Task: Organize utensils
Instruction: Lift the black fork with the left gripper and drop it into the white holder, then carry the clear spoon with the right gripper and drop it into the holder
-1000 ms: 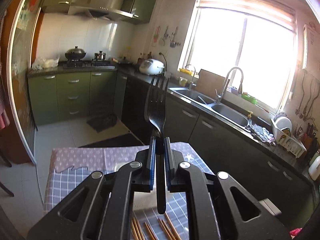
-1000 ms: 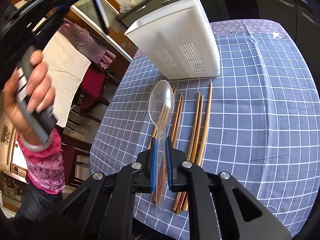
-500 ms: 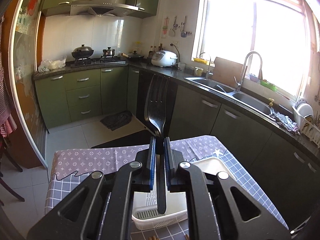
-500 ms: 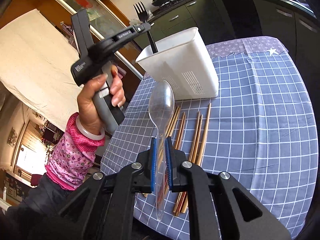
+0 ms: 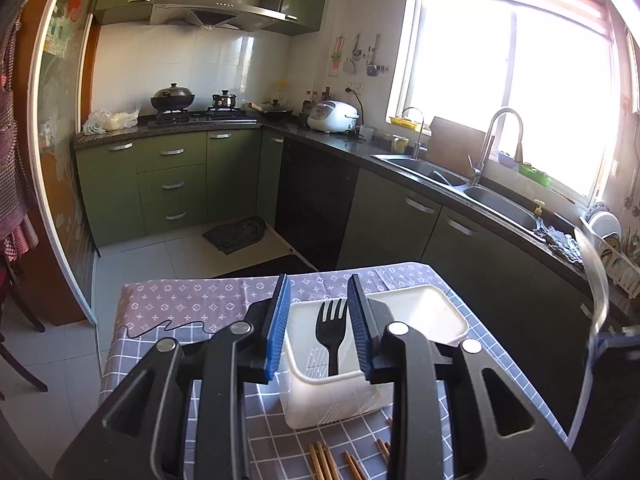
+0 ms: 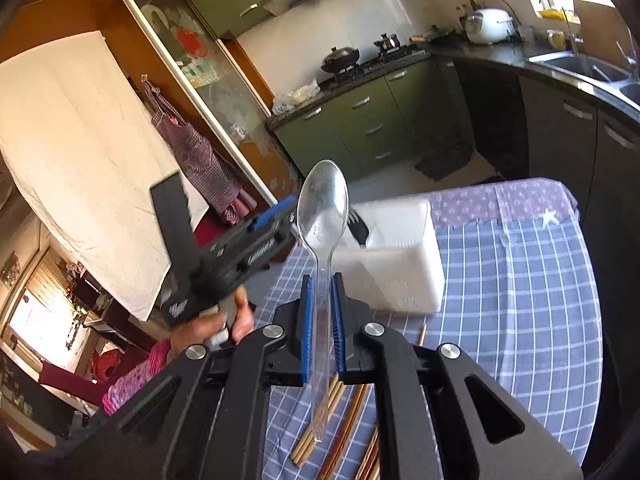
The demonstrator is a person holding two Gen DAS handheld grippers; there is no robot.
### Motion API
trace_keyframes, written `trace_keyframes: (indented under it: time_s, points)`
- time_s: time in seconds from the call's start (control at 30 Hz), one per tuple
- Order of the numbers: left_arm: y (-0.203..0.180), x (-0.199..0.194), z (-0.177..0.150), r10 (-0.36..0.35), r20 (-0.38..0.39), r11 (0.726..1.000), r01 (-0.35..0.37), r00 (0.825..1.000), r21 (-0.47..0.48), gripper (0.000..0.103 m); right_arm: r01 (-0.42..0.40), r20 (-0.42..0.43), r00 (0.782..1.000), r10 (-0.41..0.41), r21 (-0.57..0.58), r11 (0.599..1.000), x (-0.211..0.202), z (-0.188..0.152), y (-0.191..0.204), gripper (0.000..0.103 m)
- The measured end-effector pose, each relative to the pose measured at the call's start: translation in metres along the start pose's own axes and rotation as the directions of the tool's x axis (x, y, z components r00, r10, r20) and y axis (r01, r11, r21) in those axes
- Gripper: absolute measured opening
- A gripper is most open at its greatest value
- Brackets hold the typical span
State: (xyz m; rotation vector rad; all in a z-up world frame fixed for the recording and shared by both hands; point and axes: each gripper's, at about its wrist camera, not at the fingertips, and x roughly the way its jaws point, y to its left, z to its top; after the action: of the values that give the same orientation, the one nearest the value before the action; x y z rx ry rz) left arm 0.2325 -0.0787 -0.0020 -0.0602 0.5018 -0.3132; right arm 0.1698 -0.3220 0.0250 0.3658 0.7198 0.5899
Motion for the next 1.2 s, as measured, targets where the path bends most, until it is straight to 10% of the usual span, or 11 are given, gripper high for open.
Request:
trace_keyframes:
  time_s: [0.23,0.47,1.2]
  points:
    - [0.01,-0.079,-0.027,0.034,0.038,0.999,-0.035,0.999,0.013,0.037,0.091,0.176,0.981,-0.084,-0.033,0.995,0.025,0.072,0.011,0.01]
    - [0.004,-0.118,-0.049,0.021,0.035,0.998,-0.023,0.999,0.067,0.042,0.336,0.275,0.909,-0.312,-0.041,0.941,0.078,0.097,-0.009,0.01]
    - [-0.009,-0.104,-0.066,-0.015,-0.106,0.996,0.024,0.994,0.082,0.043,0.397,0.183,0.912,-0.368,-0.165,0.903,0.091,-0.022,-0.023,0.016]
